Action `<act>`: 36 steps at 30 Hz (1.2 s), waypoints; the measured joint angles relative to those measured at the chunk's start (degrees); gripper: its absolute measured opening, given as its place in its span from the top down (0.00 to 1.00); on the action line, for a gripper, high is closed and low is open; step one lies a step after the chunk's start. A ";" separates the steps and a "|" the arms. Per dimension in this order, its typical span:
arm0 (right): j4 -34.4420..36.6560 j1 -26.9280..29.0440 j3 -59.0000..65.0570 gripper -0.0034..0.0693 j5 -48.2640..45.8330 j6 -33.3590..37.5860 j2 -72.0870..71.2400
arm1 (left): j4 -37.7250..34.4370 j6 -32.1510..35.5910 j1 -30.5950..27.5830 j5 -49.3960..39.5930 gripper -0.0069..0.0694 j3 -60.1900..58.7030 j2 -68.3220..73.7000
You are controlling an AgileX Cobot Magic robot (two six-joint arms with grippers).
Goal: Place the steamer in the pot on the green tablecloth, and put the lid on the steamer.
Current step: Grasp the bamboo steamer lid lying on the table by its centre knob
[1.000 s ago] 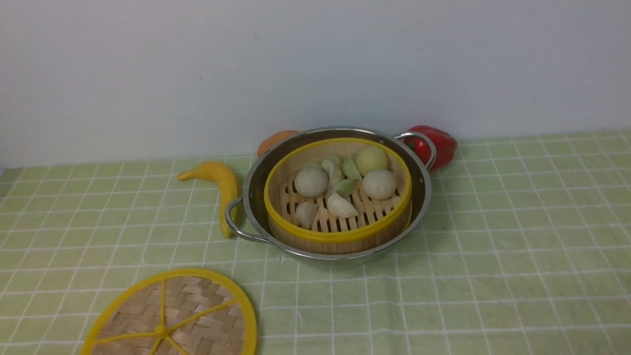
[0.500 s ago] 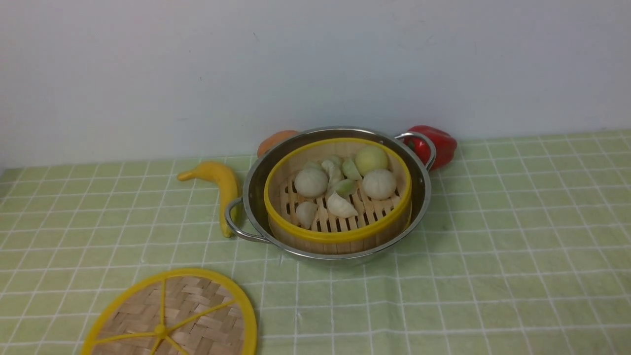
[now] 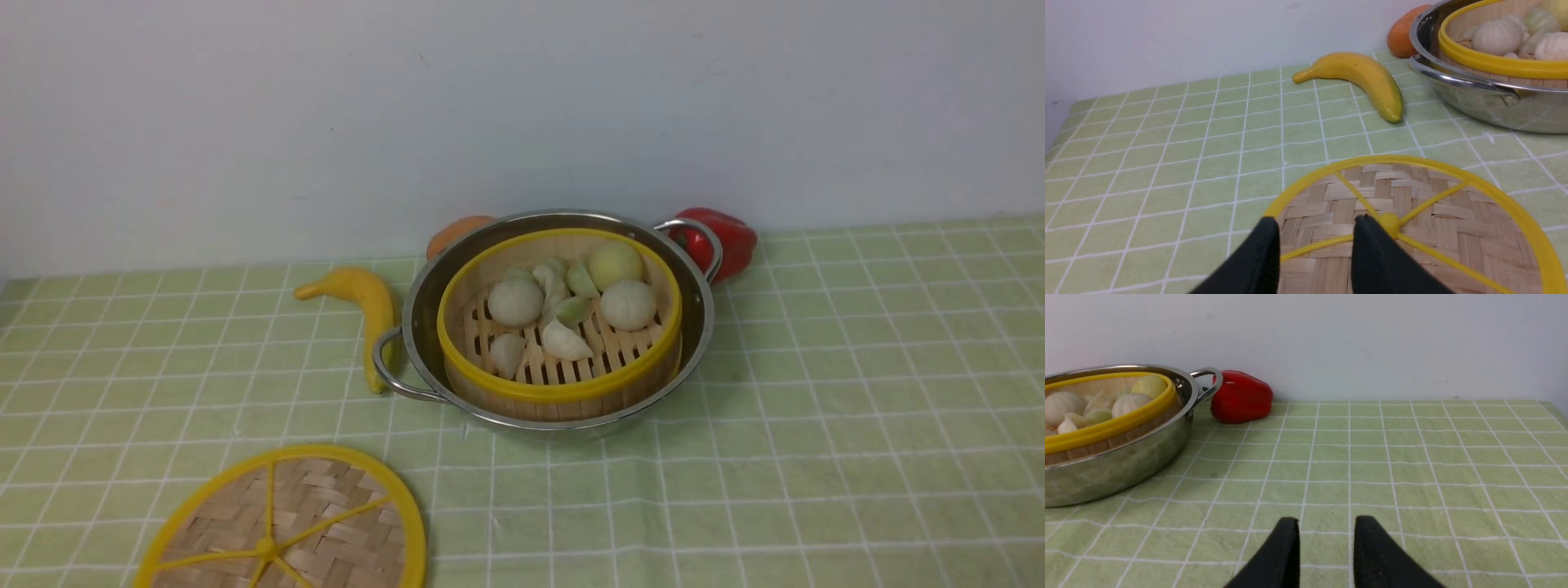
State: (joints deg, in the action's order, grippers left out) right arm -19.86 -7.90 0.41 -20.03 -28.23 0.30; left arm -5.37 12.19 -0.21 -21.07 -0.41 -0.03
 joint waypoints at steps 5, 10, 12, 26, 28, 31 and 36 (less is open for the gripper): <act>2.04 0.00 0.01 0.63 0.00 3.49 0.00 | 0.00 0.00 0.00 0.00 0.59 0.00 0.00; 8.48 0.00 0.01 0.62 0.00 14.33 0.37 | 0.00 0.00 0.00 0.00 0.59 0.00 0.00; 10.95 0.00 0.01 0.62 0.00 19.59 1.05 | 0.00 0.00 0.00 0.00 0.59 0.00 0.00; 16.33 0.00 0.06 0.62 0.13 24.94 0.02 | 0.00 0.00 0.00 0.00 0.59 0.00 0.00; 16.45 0.00 0.06 0.62 0.13 24.78 0.02 | 0.00 0.00 0.00 0.00 0.59 0.00 0.00; 16.59 0.00 0.06 0.62 0.13 24.26 0.02 | 0.00 0.00 0.00 0.00 0.59 0.00 0.00; 16.59 0.00 0.06 0.62 0.13 24.05 0.02 | 0.00 0.00 0.00 0.00 0.59 0.00 0.00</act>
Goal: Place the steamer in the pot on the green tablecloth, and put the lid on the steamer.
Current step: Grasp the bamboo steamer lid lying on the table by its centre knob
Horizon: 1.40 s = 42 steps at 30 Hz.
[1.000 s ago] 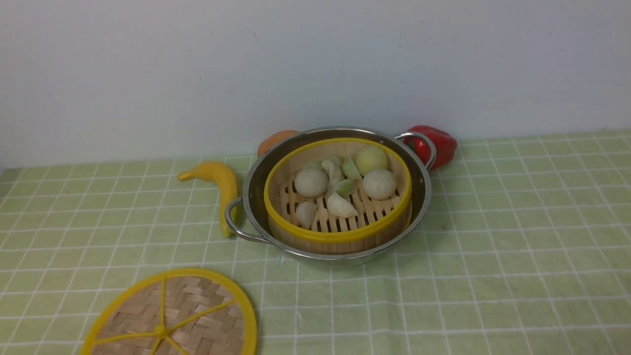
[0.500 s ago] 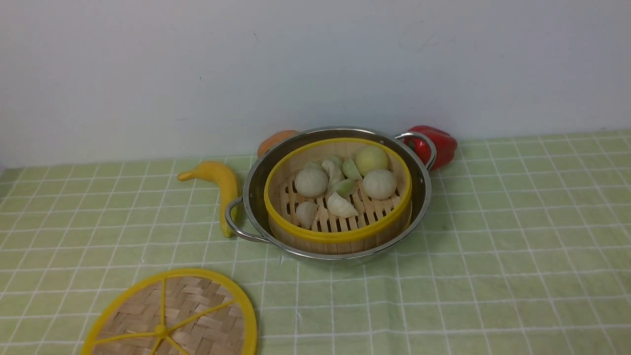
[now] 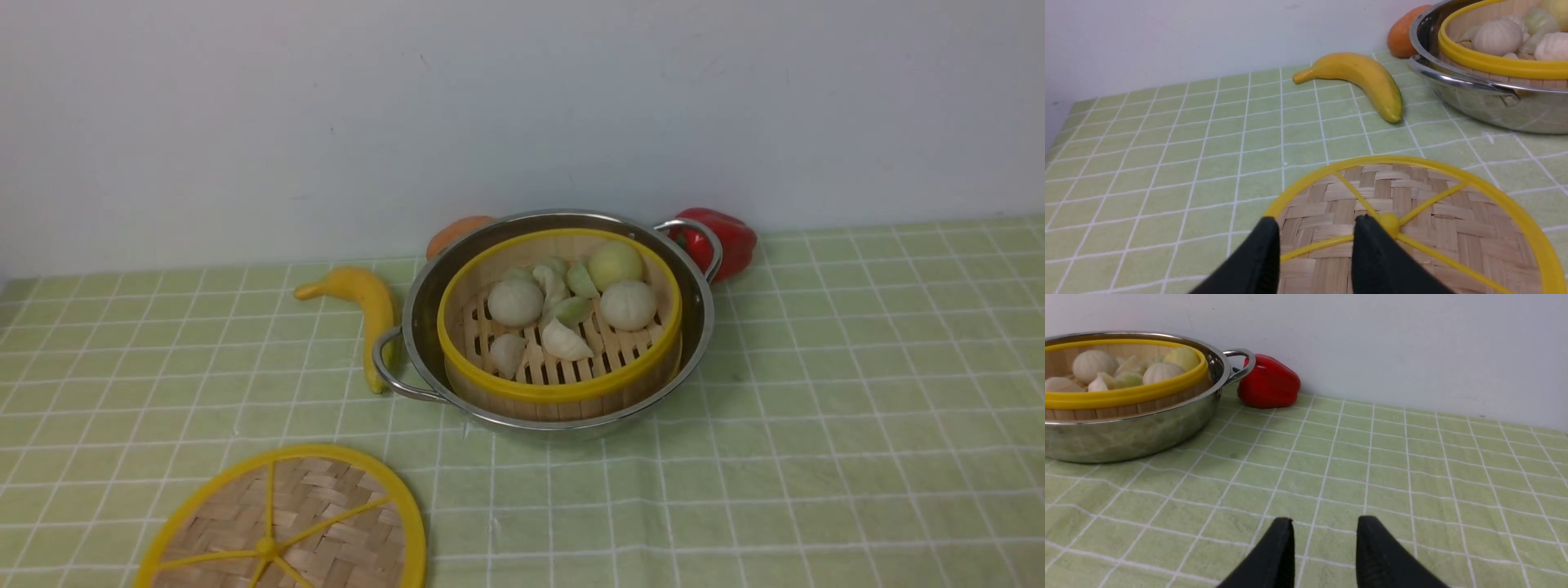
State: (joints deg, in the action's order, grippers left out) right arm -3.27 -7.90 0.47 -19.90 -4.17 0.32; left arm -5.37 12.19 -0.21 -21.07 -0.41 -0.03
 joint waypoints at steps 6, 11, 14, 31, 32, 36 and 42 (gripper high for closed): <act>0.00 0.00 0.00 0.62 0.02 -0.27 0.00 | 0.00 0.00 0.00 0.00 0.59 0.00 0.00; 0.05 0.00 0.00 0.62 0.07 -0.27 0.00 | 0.00 0.00 0.00 0.00 0.59 0.00 0.00; 0.11 0.00 0.00 0.62 0.07 -0.27 0.00 | 0.00 0.00 0.00 0.00 0.59 0.00 0.00; 0.15 0.00 0.00 0.62 0.07 -0.27 0.00 | 0.17 2.51 0.00 1.98 0.59 0.00 0.00; 0.15 0.00 0.00 0.62 0.07 -0.27 0.00 | -0.61 2.52 0.00 3.70 0.59 0.00 0.00; 0.15 0.00 0.00 0.62 0.07 -1.38 0.00 | -9.09 2.43 0.00 12.28 0.59 0.00 0.00; 0.15 0.00 0.00 0.62 0.07 -1.49 0.00 | -20.77 2.36 0.00 21.07 0.59 0.00 0.00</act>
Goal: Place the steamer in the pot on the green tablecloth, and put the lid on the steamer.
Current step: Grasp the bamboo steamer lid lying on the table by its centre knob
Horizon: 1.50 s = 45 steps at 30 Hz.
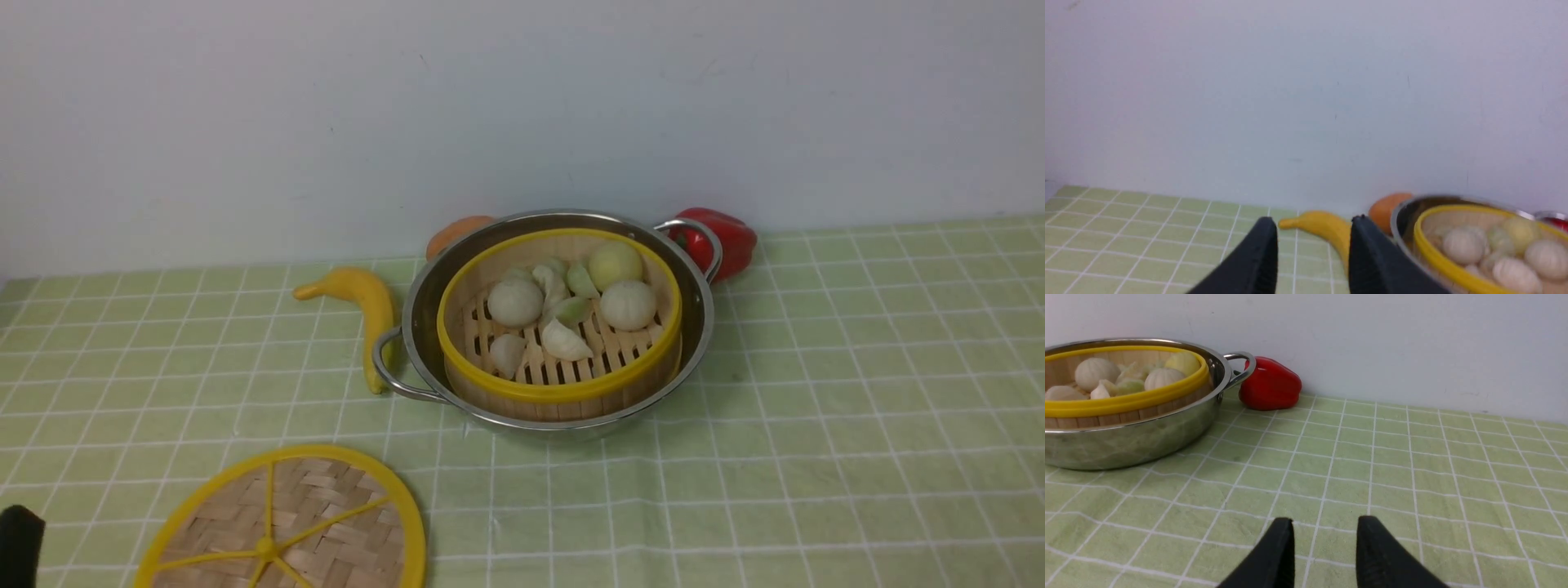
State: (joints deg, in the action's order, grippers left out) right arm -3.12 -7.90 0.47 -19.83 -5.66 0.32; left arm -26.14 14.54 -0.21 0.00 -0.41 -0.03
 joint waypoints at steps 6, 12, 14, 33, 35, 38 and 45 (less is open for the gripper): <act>0.00 0.00 0.00 0.62 0.00 -0.05 0.00 | -10.18 -2.31 0.00 4.08 0.59 1.02 0.00; 0.00 0.00 0.00 0.62 0.00 -0.05 0.00 | -8.82 -1.62 0.00 -10.68 0.59 14.16 7.46; 0.00 0.00 0.00 0.62 0.00 -0.05 0.00 | -6.56 -1.47 0.00 -19.37 0.59 18.77 12.03; 0.00 0.00 0.00 0.62 0.00 -0.05 0.00 | 14.03 2.53 0.00 -55.19 0.59 47.41 68.74; 0.00 0.00 0.00 0.62 0.00 -0.05 0.00 | 13.83 2.72 0.00 -55.45 0.59 49.08 74.20; 0.00 0.00 0.00 0.62 0.00 -0.05 0.00 | 13.70 2.99 0.00 -55.39 0.59 50.96 80.72; 0.00 0.00 0.00 0.62 0.05 -0.05 0.00 | 13.42 3.07 0.00 -54.55 0.59 53.16 91.33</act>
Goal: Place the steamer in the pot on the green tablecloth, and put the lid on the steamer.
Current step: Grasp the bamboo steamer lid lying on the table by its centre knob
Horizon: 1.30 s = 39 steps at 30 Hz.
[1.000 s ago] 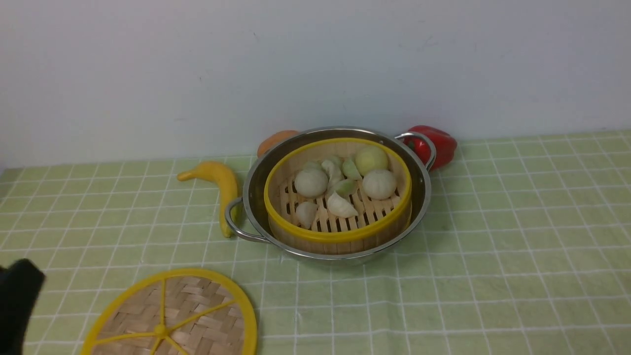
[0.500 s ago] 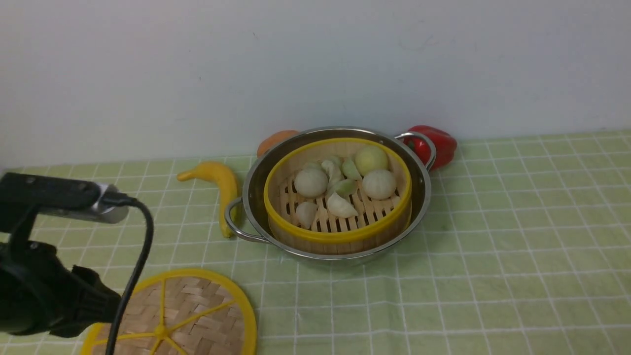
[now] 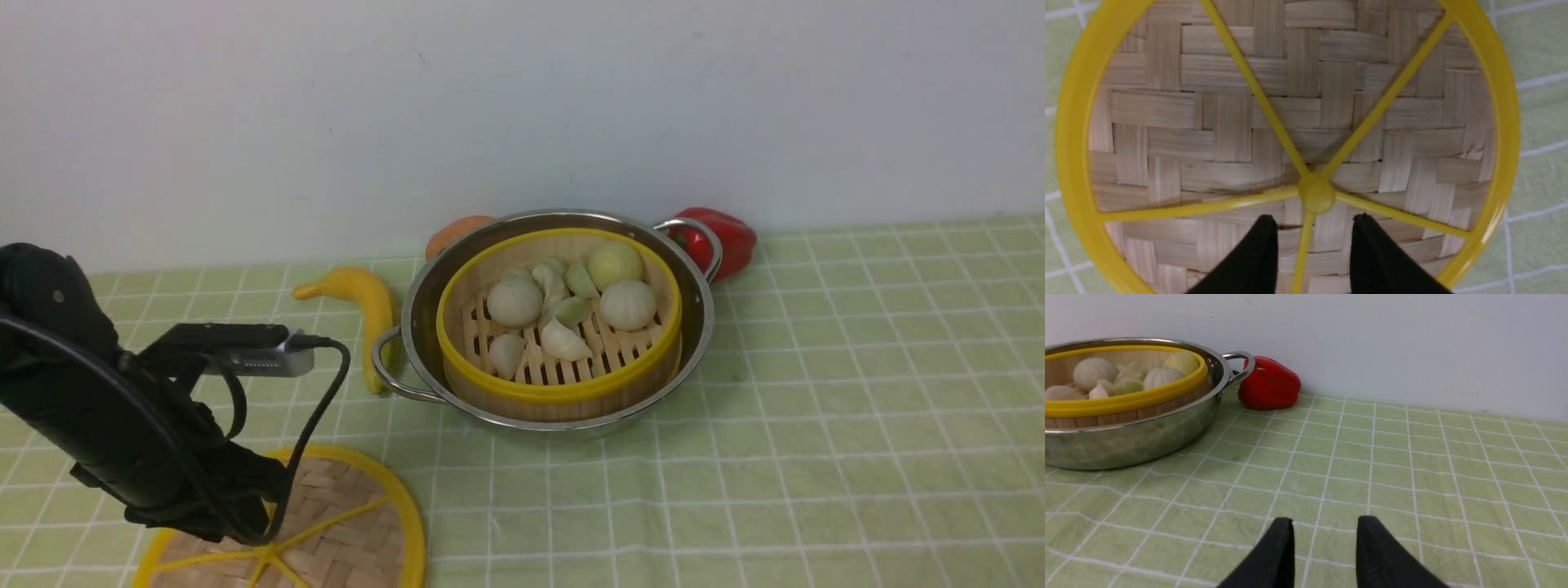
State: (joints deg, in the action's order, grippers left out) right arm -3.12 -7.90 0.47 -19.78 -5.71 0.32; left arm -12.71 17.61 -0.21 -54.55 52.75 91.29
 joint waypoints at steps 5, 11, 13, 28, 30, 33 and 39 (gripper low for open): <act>0.00 0.00 0.00 0.62 0.10 0.00 0.00 | -0.97 1.07 0.00 0.71 0.59 0.05 3.04; 0.00 0.00 0.00 0.62 0.10 0.00 0.00 | -1.50 2.04 0.00 1.07 0.59 0.10 3.49; 0.00 0.00 0.00 0.62 0.10 0.00 0.00 | -1.57 2.04 0.00 1.33 0.59 0.10 3.49; 0.00 0.00 0.00 0.62 0.10 0.00 0.00 | -1.38 5.05 0.07 2.58 0.59 0.10 5.53; 0.00 0.00 0.00 0.62 0.10 0.00 0.00 | -1.59 5.05 0.07 2.58 0.59 0.10 6.53; 0.00 0.00 0.00 0.62 0.10 0.00 0.00 | -1.64 5.05 0.07 2.58 0.59 0.39 7.24; 0.00 0.00 0.00 0.62 0.10 0.00 0.00 | -2.19 4.88 0.07 1.95 0.68 0.87 8.17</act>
State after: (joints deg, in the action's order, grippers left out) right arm -3.12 -7.90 0.47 -19.67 -5.71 0.32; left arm -14.91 22.49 -0.14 -52.60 53.62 99.47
